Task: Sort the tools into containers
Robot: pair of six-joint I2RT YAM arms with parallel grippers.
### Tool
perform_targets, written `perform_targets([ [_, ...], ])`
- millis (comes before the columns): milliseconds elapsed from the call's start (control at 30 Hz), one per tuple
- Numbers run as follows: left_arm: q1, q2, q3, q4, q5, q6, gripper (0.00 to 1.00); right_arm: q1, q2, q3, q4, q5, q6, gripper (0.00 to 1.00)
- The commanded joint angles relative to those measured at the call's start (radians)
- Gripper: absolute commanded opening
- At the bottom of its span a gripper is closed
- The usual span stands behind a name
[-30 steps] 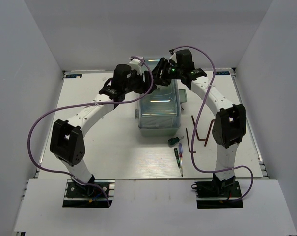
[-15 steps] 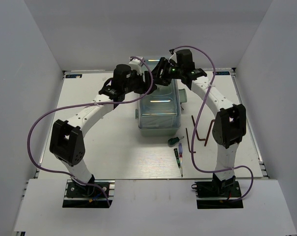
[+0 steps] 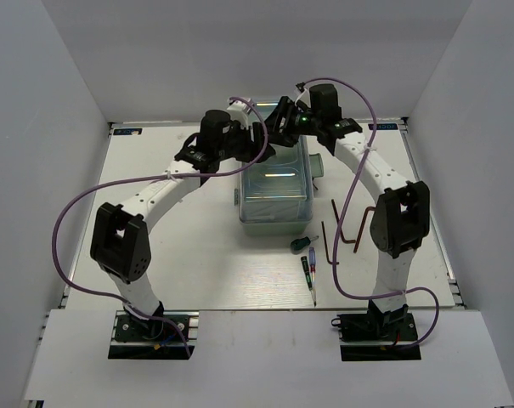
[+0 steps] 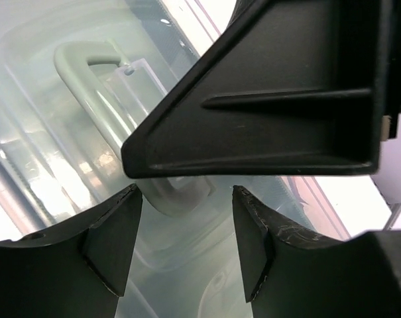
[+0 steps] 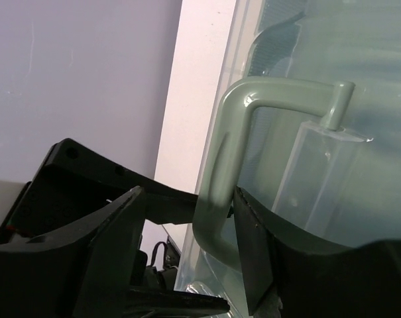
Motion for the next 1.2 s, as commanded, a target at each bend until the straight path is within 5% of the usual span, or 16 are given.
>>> perform_targets([
  [0,-0.004,0.01,0.04,-0.012,0.02,-0.028,0.67,0.002,-0.073,-0.01,0.066,-0.069,0.003,0.62],
  [733,-0.004,0.145,0.23,-0.159,-0.16,-0.131,0.56,-0.222,-0.246,-0.125,-0.224,0.156,-0.433,0.68],
  [1167,-0.004,0.195,0.282,-0.213,-0.12,-0.131,0.32,-0.347,-0.063,-0.209,-0.252,-0.084,-0.585,0.7],
])
